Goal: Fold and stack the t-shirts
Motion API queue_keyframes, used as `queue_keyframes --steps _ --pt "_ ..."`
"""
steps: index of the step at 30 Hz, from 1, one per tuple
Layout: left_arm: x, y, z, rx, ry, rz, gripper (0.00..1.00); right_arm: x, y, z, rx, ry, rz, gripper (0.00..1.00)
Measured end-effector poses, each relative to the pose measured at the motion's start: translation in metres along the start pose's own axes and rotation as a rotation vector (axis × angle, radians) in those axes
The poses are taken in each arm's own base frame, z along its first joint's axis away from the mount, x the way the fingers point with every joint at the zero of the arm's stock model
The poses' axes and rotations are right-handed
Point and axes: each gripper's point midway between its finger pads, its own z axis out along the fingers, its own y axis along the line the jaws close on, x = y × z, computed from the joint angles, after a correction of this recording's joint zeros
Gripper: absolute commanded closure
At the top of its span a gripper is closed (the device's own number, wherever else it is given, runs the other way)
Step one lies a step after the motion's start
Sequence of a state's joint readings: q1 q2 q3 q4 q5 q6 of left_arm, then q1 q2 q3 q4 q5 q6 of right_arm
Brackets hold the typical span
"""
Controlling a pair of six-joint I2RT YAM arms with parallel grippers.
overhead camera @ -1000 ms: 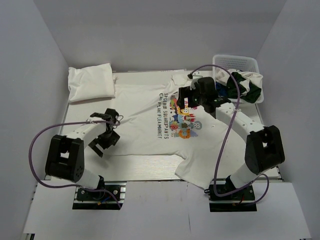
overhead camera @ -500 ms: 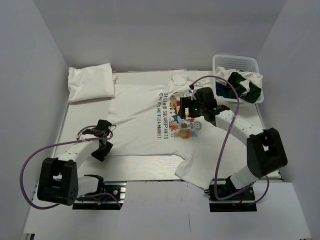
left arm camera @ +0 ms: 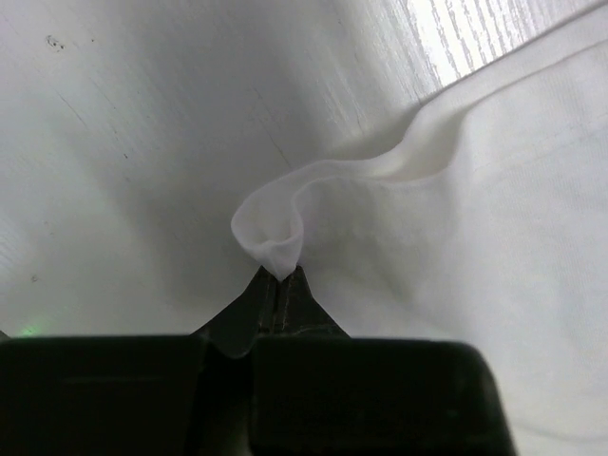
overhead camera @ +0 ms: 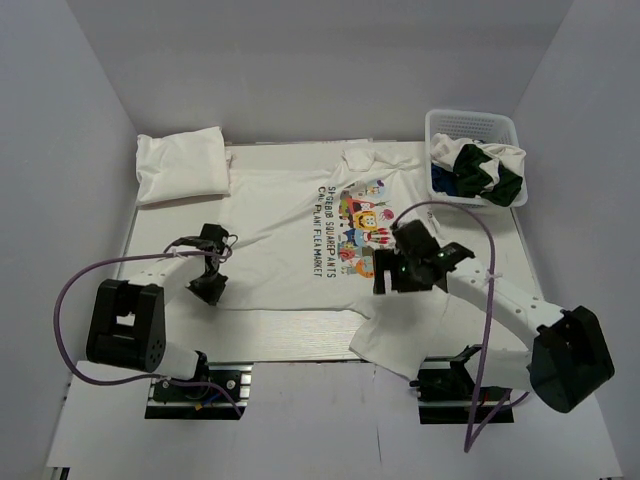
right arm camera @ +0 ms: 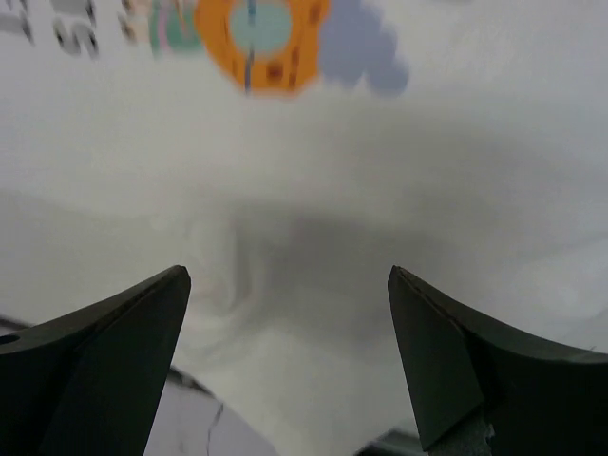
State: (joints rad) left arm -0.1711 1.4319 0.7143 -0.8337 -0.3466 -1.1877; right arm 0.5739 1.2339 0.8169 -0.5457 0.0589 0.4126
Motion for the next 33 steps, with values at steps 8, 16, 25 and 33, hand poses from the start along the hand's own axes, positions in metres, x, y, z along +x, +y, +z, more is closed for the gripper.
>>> queue_keyframes --steps 8,16,25,33 --pt "0.0 0.0 0.0 -0.018 0.011 0.024 1.0 0.125 0.022 -0.021 -0.026 0.383 -0.148 0.1" --pt "-0.004 -0.002 -0.003 0.011 0.001 0.012 1.0 0.174 0.022 -0.032 0.011 0.515 -0.186 0.23" --pt "-0.003 -0.001 -0.004 0.042 -0.008 -0.002 1.0 0.202 -0.006 -0.028 0.128 0.574 -0.213 0.8" --pt "-0.002 0.002 -0.006 0.044 0.0 -0.007 1.0 0.169 0.0 -0.023 0.191 0.441 -0.19 1.0"
